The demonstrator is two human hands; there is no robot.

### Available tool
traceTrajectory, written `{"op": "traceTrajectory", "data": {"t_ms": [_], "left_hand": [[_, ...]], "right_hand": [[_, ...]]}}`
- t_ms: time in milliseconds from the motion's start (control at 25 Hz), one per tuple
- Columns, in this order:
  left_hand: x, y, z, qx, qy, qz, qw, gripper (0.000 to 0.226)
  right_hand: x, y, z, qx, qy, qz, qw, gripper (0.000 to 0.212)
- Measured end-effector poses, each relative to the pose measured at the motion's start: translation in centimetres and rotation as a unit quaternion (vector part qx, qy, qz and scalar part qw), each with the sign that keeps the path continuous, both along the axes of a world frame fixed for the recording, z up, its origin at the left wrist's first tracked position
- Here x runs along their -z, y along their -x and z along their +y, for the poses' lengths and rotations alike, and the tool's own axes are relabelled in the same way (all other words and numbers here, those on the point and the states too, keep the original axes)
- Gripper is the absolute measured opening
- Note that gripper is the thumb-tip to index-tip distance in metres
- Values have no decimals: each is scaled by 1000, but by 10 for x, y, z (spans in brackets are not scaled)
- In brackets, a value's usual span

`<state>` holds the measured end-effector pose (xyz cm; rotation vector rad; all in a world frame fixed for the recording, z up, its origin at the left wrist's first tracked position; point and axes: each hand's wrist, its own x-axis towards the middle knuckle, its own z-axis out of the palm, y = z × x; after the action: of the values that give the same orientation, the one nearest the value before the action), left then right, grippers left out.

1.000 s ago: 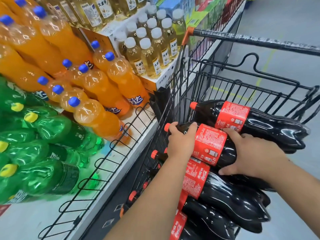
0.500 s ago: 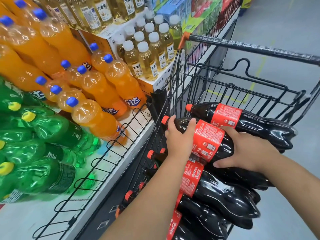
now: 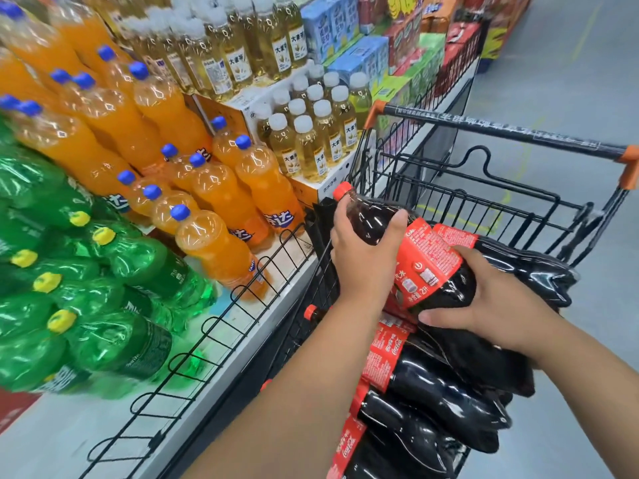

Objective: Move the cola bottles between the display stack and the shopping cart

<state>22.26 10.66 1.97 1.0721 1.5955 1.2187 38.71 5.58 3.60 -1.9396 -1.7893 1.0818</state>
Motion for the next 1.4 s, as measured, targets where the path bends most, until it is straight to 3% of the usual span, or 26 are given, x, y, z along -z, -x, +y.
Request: {"op": "traceTrajectory", "data": {"t_ms": [80,160,240,360,720,800,960,1200,1400], "left_hand": [[-11,5,-5,-16,-2,-30,999,106],[-26,13,-12,-17,-5,-46,999,103],[-38,22,-17,0,-2,-55,999,101],[-52,33,-28,27,-1,-103,994,104],[-60,99,-69,47,-7,-253,966,91],[-59,121,-84,44,-6,-269,962,87],[-59,166,-126,10,-24,-302,953,106],[-68,236,-206,-61,-33,-297,952,67],[-77,296,-274,-112,-67,-259,957,87]], "right_hand": [[-4,8,-8,10,-16,48,999,115],[-9,17,-16,24,-27,117,992,106],[-15,28,-21,47,-30,210,976,95],[-22,46,-26,64,-37,319,945,97],[-35,108,-61,30,-39,400,915,73],[-32,125,-73,14,-28,402,915,77],[-31,170,-107,-23,-6,413,910,86],[-29,244,-167,-62,38,424,903,88],[-29,302,-214,-135,73,416,896,98]]}}
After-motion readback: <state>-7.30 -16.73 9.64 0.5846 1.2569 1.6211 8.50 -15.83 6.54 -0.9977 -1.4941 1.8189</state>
